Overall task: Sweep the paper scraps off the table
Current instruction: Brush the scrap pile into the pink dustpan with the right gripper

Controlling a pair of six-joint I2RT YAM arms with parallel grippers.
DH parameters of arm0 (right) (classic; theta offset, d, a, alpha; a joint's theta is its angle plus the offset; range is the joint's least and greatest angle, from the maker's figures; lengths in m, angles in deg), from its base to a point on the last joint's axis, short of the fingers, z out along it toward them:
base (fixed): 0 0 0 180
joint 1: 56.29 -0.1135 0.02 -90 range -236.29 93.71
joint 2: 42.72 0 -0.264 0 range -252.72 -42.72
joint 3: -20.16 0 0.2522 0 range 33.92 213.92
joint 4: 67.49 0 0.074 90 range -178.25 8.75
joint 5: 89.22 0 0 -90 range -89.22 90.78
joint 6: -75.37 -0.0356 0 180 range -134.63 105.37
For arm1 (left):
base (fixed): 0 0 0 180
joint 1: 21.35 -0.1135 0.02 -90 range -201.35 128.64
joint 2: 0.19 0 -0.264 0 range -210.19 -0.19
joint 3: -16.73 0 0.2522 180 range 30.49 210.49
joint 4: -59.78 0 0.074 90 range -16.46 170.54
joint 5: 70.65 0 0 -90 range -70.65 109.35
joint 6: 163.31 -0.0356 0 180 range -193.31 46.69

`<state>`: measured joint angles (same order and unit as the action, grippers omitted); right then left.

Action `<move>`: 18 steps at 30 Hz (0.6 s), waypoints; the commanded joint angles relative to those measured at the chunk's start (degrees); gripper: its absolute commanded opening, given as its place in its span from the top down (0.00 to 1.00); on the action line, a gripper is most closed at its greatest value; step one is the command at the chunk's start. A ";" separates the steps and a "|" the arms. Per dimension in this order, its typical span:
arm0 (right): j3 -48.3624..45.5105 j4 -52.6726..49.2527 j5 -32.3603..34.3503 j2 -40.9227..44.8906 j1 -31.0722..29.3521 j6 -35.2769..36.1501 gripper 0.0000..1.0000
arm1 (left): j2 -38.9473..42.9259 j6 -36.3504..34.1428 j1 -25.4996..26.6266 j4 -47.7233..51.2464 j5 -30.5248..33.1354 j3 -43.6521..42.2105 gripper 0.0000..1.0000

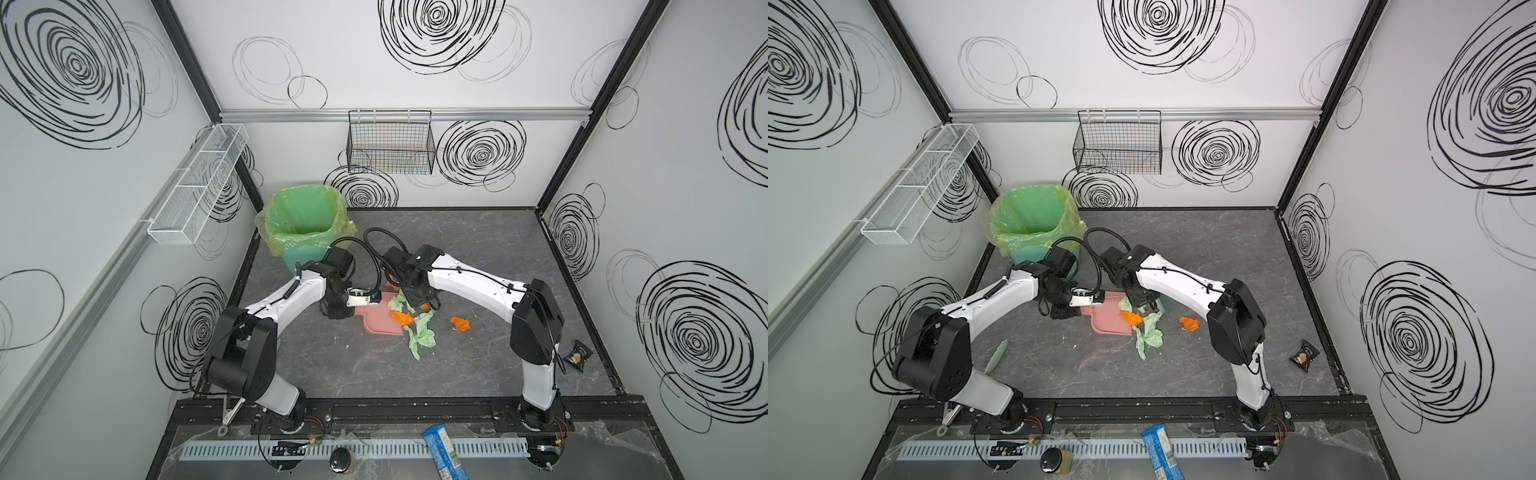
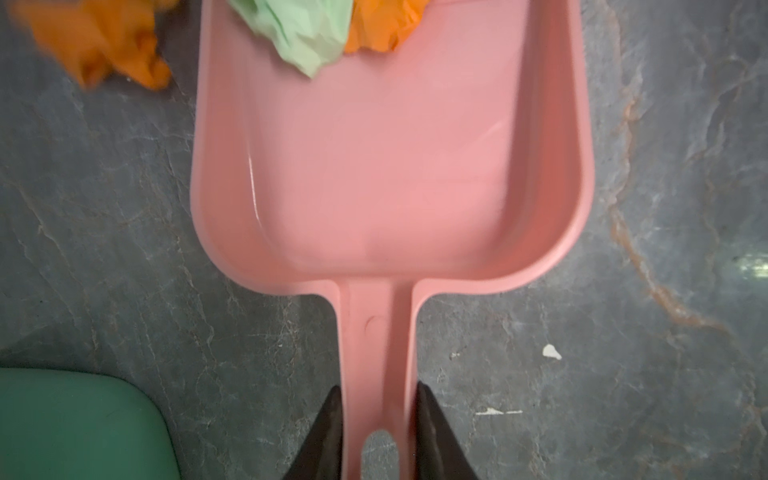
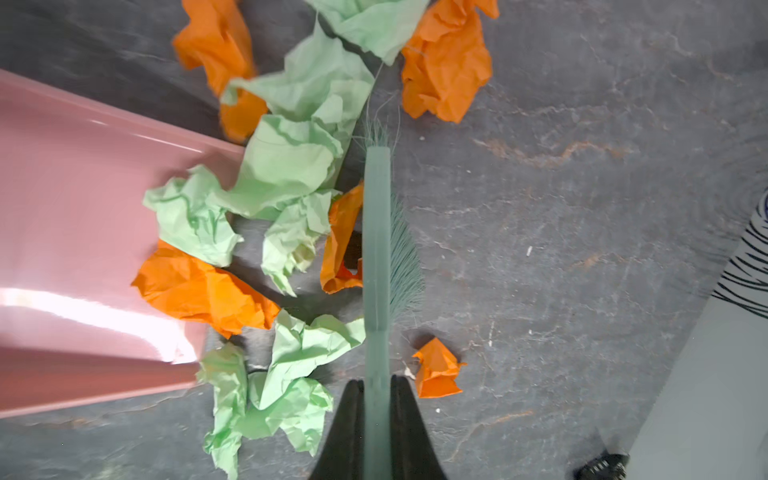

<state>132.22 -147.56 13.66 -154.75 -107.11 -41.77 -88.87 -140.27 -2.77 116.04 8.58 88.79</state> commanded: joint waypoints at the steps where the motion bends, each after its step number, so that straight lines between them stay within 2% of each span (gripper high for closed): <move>1: 2.33 -0.52 -4.89 -0.86 -1.48 -2.53 1.00 | -0.74 2.00 0.79 -1.09 -1.35 1.04 1.00; 11: 3.99 1.76 -11.52 3.31 -2.66 -3.49 1.00 | -1.49 3.06 0.92 -3.31 -2.77 -0.07 1.00; 18: 5.00 -1.84 -10.36 8.21 -2.79 -4.31 1.00 | -1.58 3.43 -0.03 -4.35 -4.46 -0.73 1.00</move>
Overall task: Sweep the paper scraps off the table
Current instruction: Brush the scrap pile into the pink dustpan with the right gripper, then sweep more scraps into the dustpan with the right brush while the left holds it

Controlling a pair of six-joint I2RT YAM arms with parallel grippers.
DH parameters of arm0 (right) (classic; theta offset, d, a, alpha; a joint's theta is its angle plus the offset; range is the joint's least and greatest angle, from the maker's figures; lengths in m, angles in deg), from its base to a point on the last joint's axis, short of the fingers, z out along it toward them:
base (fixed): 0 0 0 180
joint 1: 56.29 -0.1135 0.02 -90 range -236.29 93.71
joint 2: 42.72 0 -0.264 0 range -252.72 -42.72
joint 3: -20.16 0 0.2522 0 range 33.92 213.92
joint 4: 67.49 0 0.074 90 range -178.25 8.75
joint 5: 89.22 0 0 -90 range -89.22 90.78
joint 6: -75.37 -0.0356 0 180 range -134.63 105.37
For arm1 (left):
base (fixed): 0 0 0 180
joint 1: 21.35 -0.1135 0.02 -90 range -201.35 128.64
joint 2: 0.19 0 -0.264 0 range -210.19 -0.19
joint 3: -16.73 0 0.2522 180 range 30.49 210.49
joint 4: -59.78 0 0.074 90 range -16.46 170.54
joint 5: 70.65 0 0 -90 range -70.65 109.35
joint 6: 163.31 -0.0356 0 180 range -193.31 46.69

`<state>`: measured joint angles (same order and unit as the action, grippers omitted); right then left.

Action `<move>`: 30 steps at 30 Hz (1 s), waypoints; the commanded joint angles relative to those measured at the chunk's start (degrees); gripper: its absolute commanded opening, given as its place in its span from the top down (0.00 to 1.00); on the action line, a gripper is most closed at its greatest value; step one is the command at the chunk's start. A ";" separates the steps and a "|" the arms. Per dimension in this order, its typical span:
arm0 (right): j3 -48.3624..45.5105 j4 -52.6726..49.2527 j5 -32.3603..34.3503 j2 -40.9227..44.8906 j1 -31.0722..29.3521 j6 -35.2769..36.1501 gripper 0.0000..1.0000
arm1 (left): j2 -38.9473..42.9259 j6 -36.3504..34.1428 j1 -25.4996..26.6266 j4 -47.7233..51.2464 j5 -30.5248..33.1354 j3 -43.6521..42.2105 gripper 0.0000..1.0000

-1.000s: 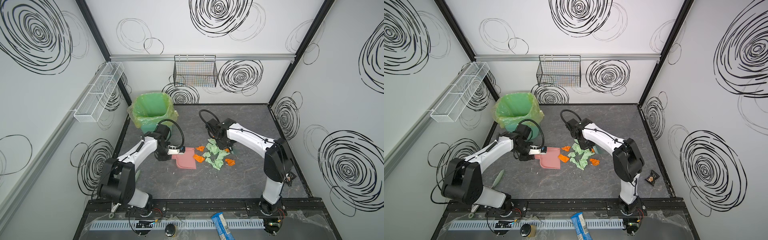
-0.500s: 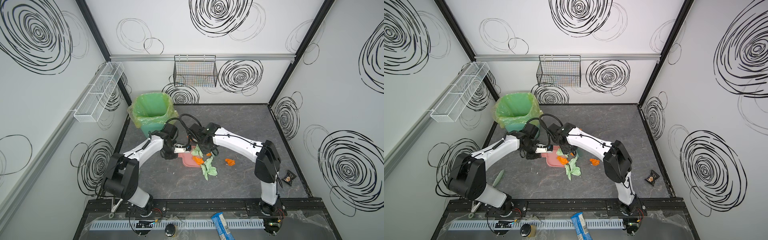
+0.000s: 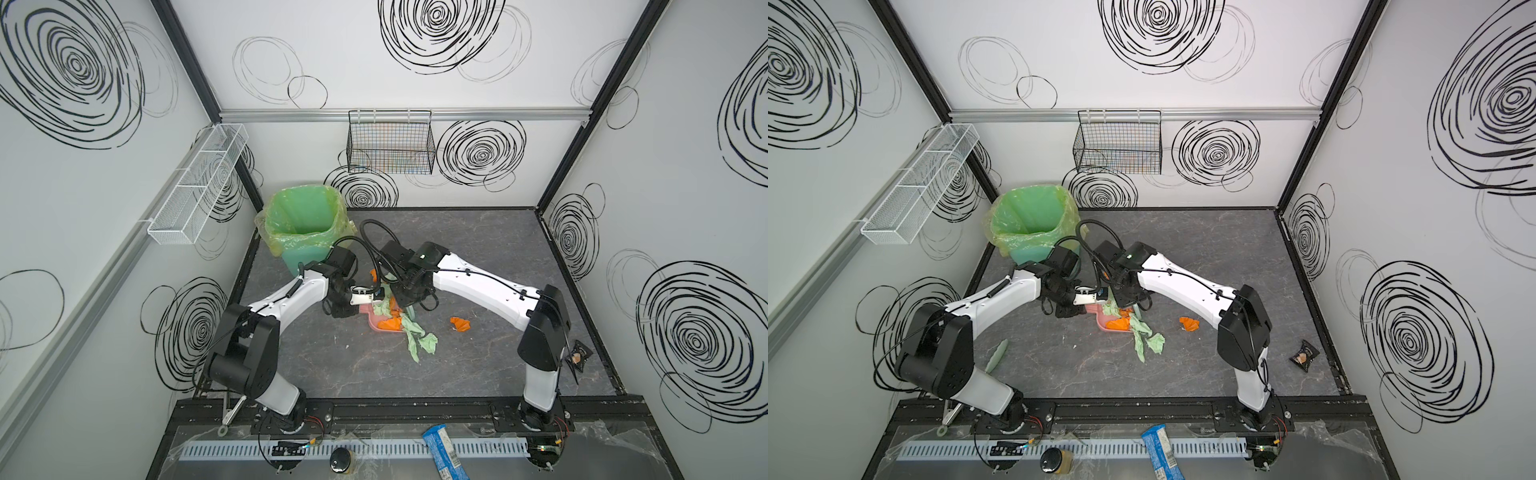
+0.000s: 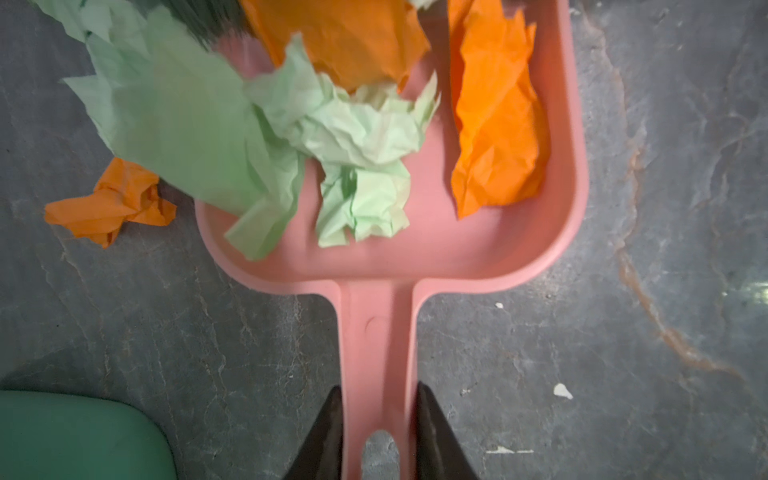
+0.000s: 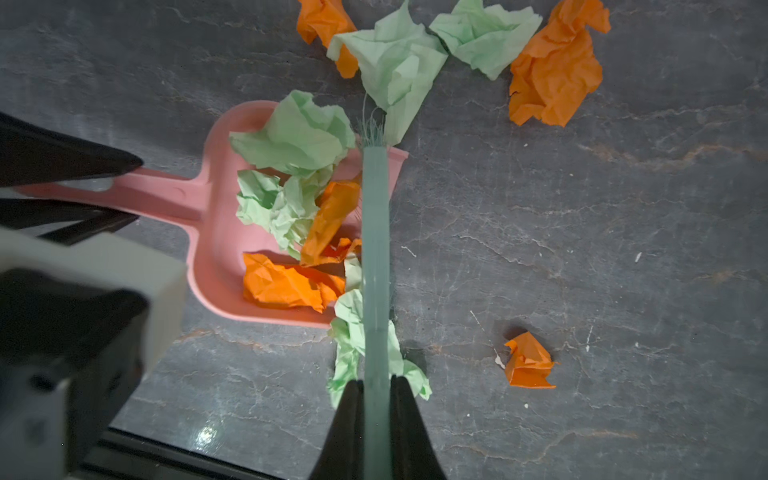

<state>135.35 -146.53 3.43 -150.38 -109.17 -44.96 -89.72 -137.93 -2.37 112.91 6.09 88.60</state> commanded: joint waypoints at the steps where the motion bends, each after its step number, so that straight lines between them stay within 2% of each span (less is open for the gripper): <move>1: 2.26 -4.12 0.81 4.46 -0.65 -1.27 1.00 | -0.65 1.01 -0.67 -1.25 -2.10 -0.71 1.00; 11: 3.99 -6.36 4.73 11.26 5.16 1.20 1.00 | 2.78 0.27 -3.98 -0.98 -7.29 -2.68 1.00; 15: 3.55 -5.65 9.91 11.38 8.25 3.39 1.00 | 3.39 -0.24 -5.24 -0.87 -7.89 -4.23 1.00; 19: 5.33 -5.94 14.10 6.99 13.67 8.64 1.00 | 5.08 -1.18 -7.55 -0.54 -8.53 -6.34 1.00; 24: 11.13 -6.59 18.07 -2.03 17.29 14.53 1.00 | 7.42 -1.86 -11.22 0.27 -8.66 -8.16 1.00; 30: 18.96 -6.33 14.64 -11.48 22.25 17.32 1.00 | 7.56 -2.34 -15.69 0.82 -8.27 -7.80 1.00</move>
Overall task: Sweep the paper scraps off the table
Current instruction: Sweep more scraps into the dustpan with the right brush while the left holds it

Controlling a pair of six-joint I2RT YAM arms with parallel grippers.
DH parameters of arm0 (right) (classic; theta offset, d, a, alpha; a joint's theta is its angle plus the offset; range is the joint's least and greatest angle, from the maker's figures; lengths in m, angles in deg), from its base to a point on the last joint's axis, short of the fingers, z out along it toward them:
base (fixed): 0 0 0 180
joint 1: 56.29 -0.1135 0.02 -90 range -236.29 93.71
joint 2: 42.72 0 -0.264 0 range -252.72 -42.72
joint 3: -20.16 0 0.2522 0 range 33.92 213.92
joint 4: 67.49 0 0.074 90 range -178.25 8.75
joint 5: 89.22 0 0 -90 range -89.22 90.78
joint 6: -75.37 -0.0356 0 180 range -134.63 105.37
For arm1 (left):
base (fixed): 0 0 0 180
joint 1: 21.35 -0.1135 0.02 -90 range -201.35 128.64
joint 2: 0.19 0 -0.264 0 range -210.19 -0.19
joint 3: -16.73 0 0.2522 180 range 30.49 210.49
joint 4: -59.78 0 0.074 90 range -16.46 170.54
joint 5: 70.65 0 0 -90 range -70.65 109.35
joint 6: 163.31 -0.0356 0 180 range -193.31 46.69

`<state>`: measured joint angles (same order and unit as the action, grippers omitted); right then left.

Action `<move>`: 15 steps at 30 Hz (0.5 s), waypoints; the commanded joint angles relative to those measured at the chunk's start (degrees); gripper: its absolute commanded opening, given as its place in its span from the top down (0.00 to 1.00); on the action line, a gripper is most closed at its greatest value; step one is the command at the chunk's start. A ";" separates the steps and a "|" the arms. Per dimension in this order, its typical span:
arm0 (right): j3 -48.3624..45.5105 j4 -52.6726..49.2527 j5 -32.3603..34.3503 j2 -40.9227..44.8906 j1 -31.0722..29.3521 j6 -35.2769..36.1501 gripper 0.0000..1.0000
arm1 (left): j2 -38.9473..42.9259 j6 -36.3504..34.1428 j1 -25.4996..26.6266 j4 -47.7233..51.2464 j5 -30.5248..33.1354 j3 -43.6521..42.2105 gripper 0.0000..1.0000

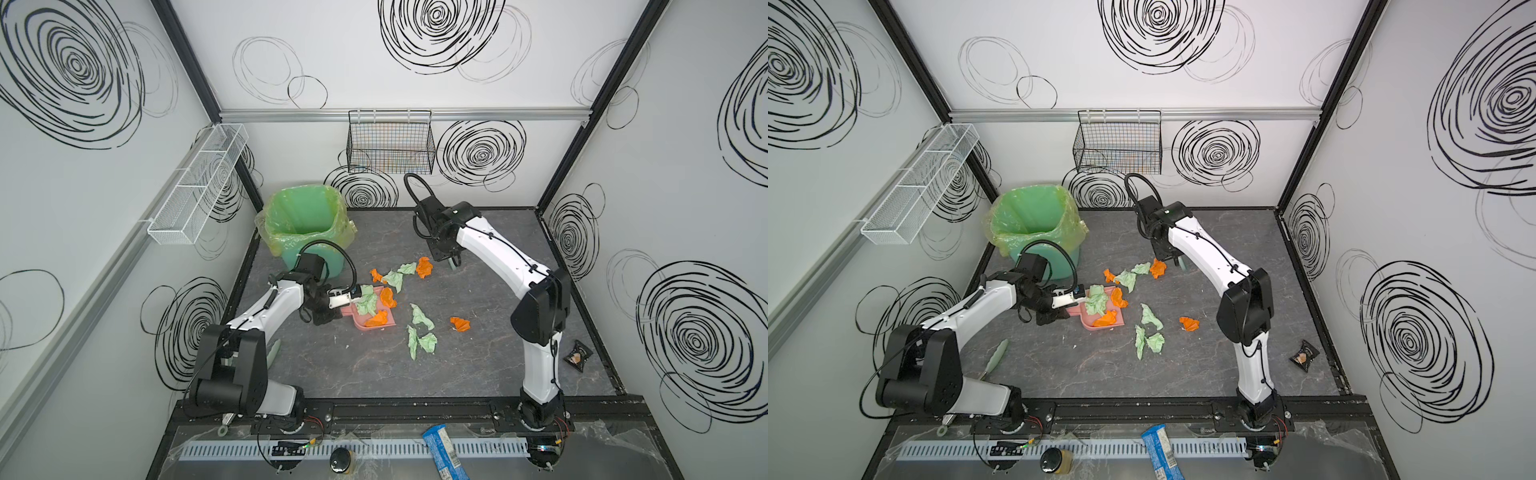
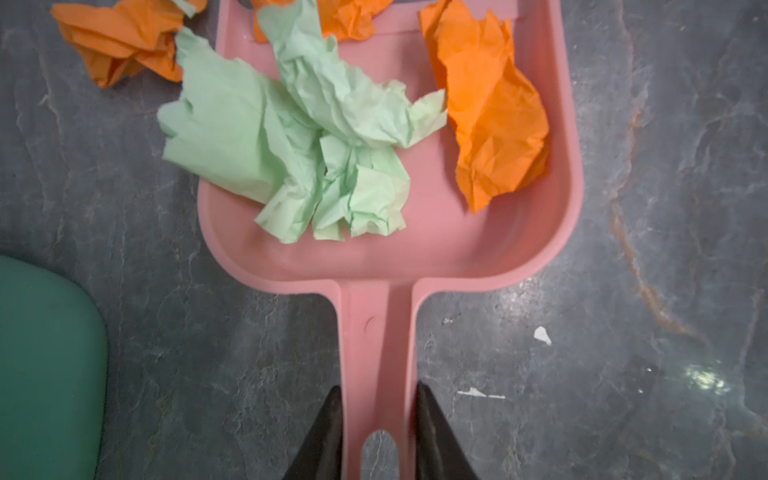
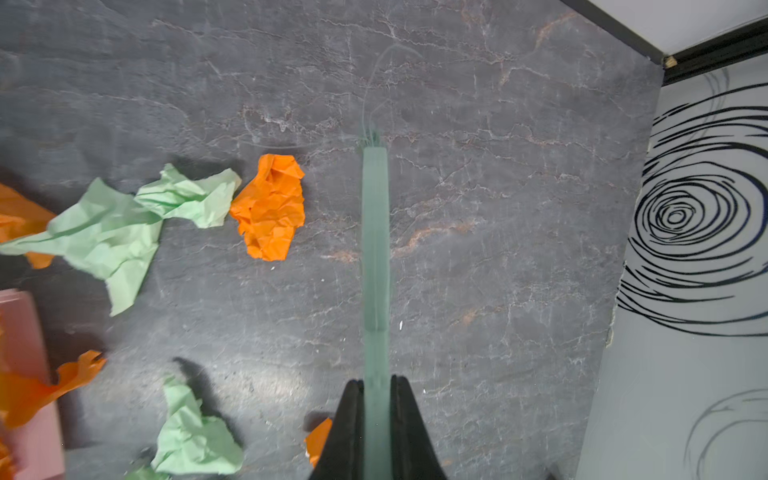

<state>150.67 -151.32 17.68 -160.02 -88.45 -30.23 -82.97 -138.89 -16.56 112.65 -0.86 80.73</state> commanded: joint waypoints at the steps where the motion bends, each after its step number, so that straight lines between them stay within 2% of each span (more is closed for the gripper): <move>1: 4.53 -1.80 0.11 -3.28 2.04 2.71 1.00 | 0.63 -1.43 -2.24 1.29 -1.21 0.40 1.00; 10: 8.61 -0.87 -0.40 -10.11 2.10 5.08 1.00 | -1.94 -3.18 -5.55 1.76 -0.10 3.03 1.00; 15: 9.11 -0.70 -0.69 -11.79 1.01 5.24 1.00 | -6.42 -5.45 -5.93 3.25 1.08 7.06 1.00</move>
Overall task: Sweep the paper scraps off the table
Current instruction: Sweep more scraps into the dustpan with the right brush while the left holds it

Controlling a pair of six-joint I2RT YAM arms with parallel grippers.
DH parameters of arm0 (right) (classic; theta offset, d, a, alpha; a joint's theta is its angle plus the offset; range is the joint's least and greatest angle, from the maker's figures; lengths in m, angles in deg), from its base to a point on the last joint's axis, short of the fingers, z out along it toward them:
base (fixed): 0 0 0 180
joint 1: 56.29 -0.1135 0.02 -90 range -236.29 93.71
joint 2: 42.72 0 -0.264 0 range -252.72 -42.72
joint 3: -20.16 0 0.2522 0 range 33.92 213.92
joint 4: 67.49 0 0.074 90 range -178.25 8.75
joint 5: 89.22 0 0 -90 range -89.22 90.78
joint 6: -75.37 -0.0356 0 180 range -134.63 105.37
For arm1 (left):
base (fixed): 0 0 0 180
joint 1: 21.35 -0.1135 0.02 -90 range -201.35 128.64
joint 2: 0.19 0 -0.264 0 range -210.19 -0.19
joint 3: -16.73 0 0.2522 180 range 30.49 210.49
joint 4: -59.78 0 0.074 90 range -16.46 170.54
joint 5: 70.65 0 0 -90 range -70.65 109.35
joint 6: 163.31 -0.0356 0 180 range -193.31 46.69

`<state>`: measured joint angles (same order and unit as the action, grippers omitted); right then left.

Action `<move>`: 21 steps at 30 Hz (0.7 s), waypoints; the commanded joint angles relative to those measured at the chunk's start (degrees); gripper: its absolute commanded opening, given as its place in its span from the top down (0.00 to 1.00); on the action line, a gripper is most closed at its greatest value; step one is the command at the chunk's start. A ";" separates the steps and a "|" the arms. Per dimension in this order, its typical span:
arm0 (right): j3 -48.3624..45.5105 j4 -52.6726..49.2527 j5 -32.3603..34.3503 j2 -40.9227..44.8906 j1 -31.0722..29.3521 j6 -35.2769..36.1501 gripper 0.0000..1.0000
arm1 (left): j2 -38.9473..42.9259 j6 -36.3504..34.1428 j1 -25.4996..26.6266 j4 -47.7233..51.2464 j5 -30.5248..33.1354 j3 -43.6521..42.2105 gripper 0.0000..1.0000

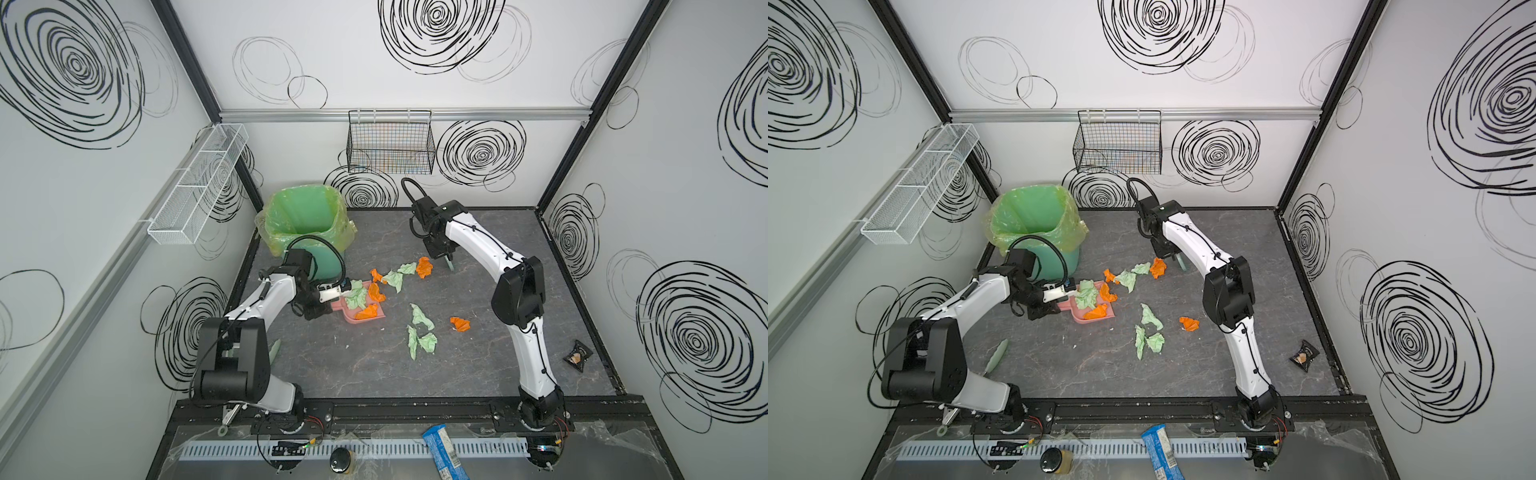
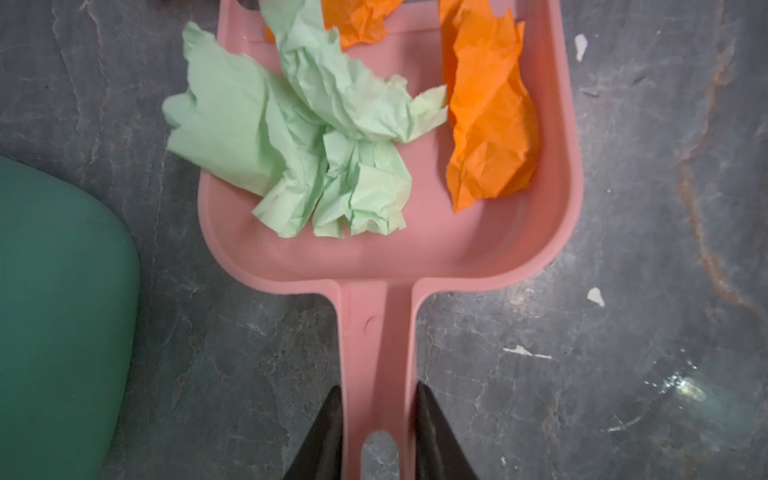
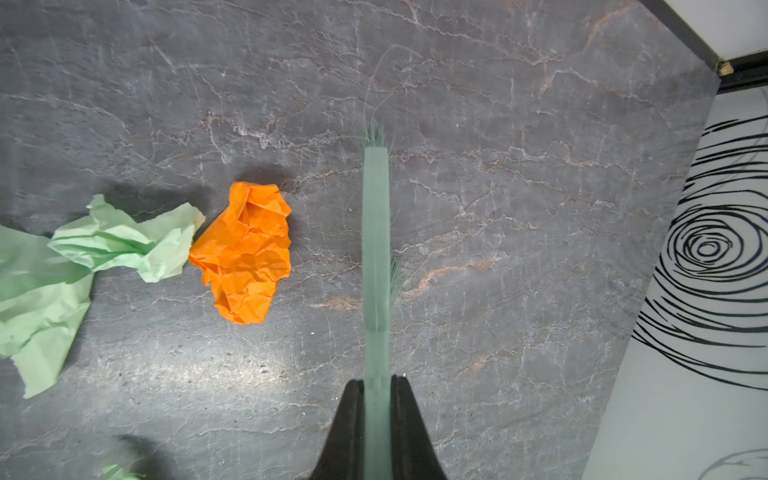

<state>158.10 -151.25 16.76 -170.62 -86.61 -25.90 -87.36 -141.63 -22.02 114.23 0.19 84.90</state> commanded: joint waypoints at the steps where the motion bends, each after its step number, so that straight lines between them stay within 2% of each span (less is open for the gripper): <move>1: 1.76 -0.85 0.07 -1.58 -1.02 0.94 1.00 | -2.79 -3.10 -0.55 1.68 0.22 3.48 1.00; 11: 1.73 -1.18 -0.64 -4.77 -5.63 0.81 1.00 | -11.09 -6.29 0.37 4.57 0.83 12.98 1.00; 21: 1.55 -1.93 -3.75 -4.35 -12.05 -2.05 1.00 | -12.05 -2.96 6.38 0.62 1.23 11.05 1.00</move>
<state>158.84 -151.27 17.38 -173.96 -96.95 -26.14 -98.88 -145.58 -17.15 115.67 1.63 96.84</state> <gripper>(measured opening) 0.102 0.278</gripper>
